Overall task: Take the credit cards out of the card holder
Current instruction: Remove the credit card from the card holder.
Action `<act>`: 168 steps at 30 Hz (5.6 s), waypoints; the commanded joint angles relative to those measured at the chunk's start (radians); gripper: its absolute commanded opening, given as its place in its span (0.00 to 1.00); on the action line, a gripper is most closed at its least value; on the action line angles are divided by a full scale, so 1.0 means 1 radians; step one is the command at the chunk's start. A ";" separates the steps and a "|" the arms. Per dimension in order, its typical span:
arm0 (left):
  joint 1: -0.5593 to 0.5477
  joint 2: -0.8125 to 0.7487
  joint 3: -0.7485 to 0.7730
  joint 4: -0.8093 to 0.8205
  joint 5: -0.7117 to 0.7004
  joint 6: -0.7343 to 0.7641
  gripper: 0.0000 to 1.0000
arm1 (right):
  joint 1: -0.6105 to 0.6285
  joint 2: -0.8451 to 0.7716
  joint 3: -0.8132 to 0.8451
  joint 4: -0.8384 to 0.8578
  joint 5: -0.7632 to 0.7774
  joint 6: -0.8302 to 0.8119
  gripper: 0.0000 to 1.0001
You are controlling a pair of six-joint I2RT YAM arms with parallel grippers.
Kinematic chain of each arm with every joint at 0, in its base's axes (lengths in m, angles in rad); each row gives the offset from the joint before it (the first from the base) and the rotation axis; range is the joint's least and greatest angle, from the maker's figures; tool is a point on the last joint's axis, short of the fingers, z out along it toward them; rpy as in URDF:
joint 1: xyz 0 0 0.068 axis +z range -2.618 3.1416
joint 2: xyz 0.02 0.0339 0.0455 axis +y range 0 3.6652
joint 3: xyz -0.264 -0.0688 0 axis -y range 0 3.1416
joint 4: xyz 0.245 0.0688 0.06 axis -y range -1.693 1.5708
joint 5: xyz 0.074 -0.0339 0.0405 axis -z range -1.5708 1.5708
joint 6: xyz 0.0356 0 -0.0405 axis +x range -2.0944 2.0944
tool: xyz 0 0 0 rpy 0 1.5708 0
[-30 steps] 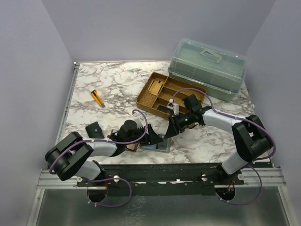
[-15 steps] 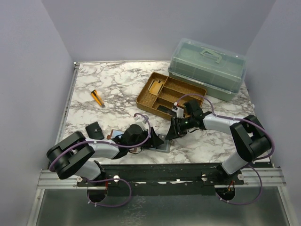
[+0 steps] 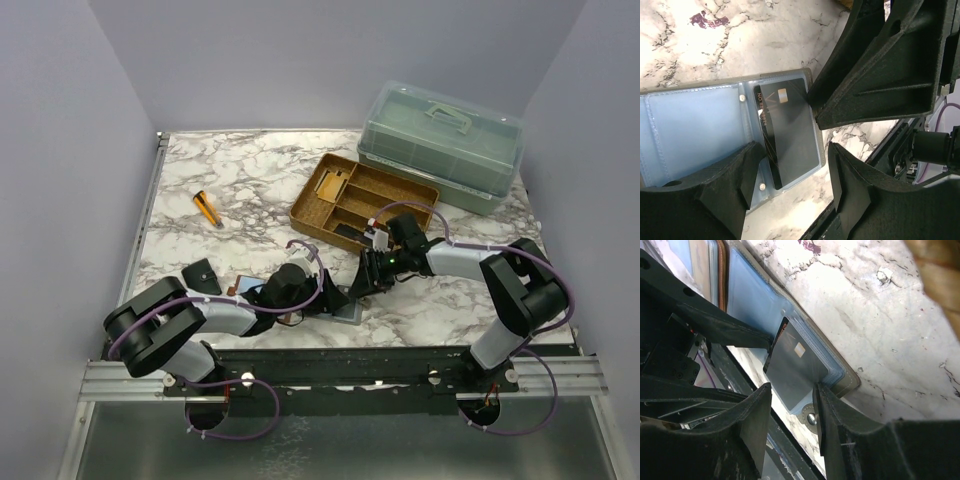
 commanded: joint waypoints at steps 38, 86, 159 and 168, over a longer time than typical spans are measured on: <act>-0.005 0.068 -0.020 0.016 -0.058 0.001 0.59 | 0.005 -0.021 -0.025 -0.028 0.088 -0.025 0.61; -0.059 0.047 -0.055 0.031 -0.071 0.036 0.76 | 0.006 -0.029 0.023 0.166 -0.132 0.025 0.51; -0.032 -0.304 -0.257 0.219 0.027 -0.127 0.75 | 0.022 0.055 0.186 -0.030 -0.365 -0.278 0.00; -0.028 -0.410 -0.258 0.311 0.054 -0.157 0.60 | -0.006 0.007 0.165 0.056 -0.610 -0.250 0.00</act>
